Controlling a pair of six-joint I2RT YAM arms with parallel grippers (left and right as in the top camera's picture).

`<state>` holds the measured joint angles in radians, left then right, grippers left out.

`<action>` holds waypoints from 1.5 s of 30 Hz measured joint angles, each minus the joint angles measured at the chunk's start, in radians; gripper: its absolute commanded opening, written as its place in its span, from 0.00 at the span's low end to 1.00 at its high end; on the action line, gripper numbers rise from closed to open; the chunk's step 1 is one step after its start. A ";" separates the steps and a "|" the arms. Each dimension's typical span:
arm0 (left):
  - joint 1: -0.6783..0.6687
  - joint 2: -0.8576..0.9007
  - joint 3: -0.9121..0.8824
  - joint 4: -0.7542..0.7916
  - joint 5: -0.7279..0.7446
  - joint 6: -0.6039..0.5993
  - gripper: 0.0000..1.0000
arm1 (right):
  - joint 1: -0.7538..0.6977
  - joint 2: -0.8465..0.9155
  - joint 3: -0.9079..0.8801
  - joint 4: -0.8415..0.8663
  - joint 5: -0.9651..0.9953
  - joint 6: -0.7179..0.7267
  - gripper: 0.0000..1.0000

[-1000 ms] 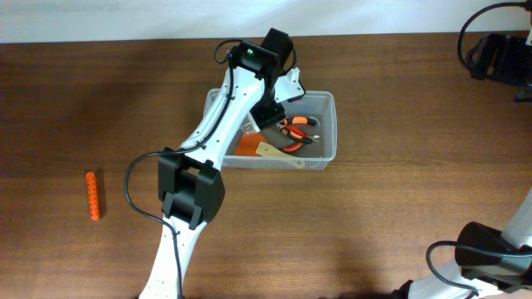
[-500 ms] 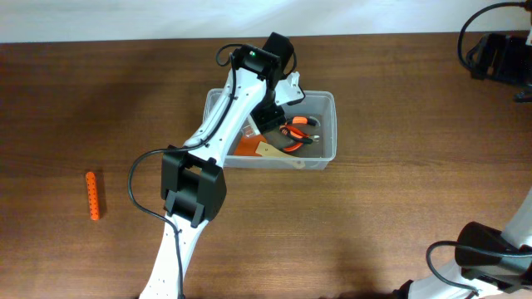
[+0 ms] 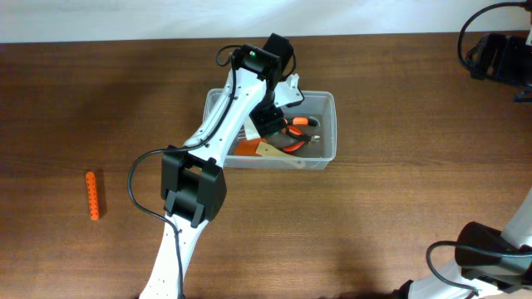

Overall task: Pack container
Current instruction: 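Carry the marker pack with the left gripper and drop it into the container, then move the left gripper down to the orange perforated strip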

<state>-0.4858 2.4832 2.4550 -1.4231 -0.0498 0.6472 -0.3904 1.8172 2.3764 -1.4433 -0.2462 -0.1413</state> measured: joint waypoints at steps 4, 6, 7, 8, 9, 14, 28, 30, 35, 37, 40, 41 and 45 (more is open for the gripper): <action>0.010 -0.051 -0.004 -0.007 -0.043 -0.012 0.99 | 0.000 0.000 0.000 0.000 0.000 0.000 0.99; 0.024 -0.117 -0.008 -0.009 -0.070 -0.027 0.99 | 0.000 0.000 0.000 0.000 0.000 0.000 0.99; 0.034 -0.153 -0.008 -0.010 -0.080 -0.034 0.99 | 0.000 0.000 0.000 0.000 0.000 0.001 0.99; 0.048 -0.203 -0.008 -0.011 -0.088 -0.042 0.99 | 0.000 0.000 0.000 0.000 0.000 0.000 0.99; 0.064 -0.254 -0.008 -0.016 -0.094 -0.048 0.99 | 0.000 0.000 0.000 0.000 0.000 0.000 0.99; 0.219 -0.539 -0.002 -0.069 -0.116 -0.129 0.99 | 0.000 0.000 0.000 0.000 0.000 0.000 0.99; 0.843 -0.658 -0.142 -0.193 -0.112 -0.590 0.99 | 0.000 0.000 0.000 0.000 -0.016 0.000 0.99; 0.898 -0.658 -0.220 -0.180 -0.104 -0.613 0.99 | 0.000 0.000 0.000 0.000 -0.018 0.000 0.99; 0.953 -0.657 -0.451 -0.053 -0.091 -0.612 0.99 | 0.000 0.000 0.000 0.000 -0.018 0.001 0.99; 0.955 -0.657 -0.553 0.016 -0.080 -0.602 0.99 | 0.000 0.000 0.000 0.000 -0.018 0.000 0.99; 0.954 -0.657 -0.700 0.130 -0.049 -0.568 0.99 | 0.000 0.000 0.000 -0.001 -0.018 0.000 0.99; 0.955 -0.657 -0.747 0.167 -0.035 -0.551 0.99 | 0.000 0.000 0.000 -0.001 -0.019 0.001 0.99; 0.967 -0.657 -0.928 0.308 0.039 -0.478 0.99 | 0.000 0.000 0.000 -0.005 -0.019 0.000 0.99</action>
<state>0.4816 1.8267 1.5272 -1.1152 -0.0113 0.1696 -0.3904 1.8172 2.3764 -1.4487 -0.2649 -0.1413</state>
